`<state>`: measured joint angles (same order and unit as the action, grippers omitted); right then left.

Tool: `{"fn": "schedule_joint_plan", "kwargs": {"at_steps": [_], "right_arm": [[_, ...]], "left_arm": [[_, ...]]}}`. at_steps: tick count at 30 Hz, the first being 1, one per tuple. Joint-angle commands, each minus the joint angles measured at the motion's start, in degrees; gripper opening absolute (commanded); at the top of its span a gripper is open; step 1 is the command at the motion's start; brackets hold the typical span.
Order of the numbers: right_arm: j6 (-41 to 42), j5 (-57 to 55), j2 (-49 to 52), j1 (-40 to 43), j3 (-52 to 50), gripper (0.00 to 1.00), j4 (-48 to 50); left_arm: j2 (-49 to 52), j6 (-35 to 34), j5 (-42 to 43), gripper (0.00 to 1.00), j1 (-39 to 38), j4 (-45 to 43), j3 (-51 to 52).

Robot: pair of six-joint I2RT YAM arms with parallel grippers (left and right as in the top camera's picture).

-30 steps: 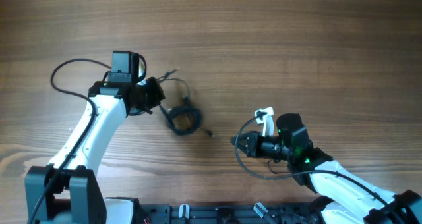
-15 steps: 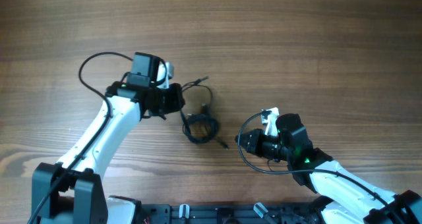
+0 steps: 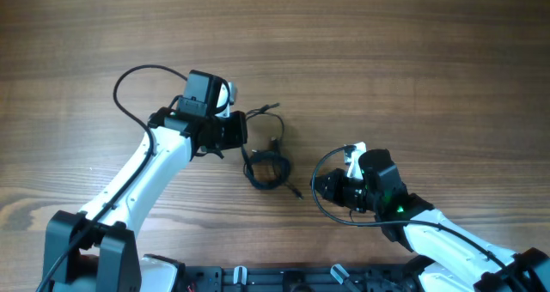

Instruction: Untangle cables

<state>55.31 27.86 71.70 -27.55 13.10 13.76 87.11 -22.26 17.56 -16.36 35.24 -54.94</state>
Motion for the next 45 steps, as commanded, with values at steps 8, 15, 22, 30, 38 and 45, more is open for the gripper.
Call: {"fn": "schedule_joint_plan", "kwargs": {"at_steps": [8,15,22,30,38,45], "right_arm": [[10.5,-7.5,0.1,0.2,-0.1,0.04,-5.1],[11.2,-8.2,0.1,0.2,-0.1,0.10,-5.5],[11.1,-8.2,0.1,0.2,-0.1,0.36,-5.4],[11.3,-8.2,0.1,0.2,-0.1,0.93,-4.3],[12.8,-8.2,0.1,0.2,-0.1,1.00,-3.3],[12.9,-8.2,0.1,0.2,-0.1,1.00,-3.5]], "left_arm": [[0.3,-9.9,-8.3,0.04,4.7,0.0,-0.2],[0.3,-11.6,-8.5,0.04,6.0,0.1,-0.2],[0.3,-11.6,-8.5,0.04,6.0,0.1,-0.2],[0.3,-11.0,-8.5,0.04,5.9,0.1,-0.1],[0.3,9.3,13.4,0.04,5.6,-2.7,-0.2],[0.2,26.1,38.0,0.04,5.6,-3.7,-0.2]]}}
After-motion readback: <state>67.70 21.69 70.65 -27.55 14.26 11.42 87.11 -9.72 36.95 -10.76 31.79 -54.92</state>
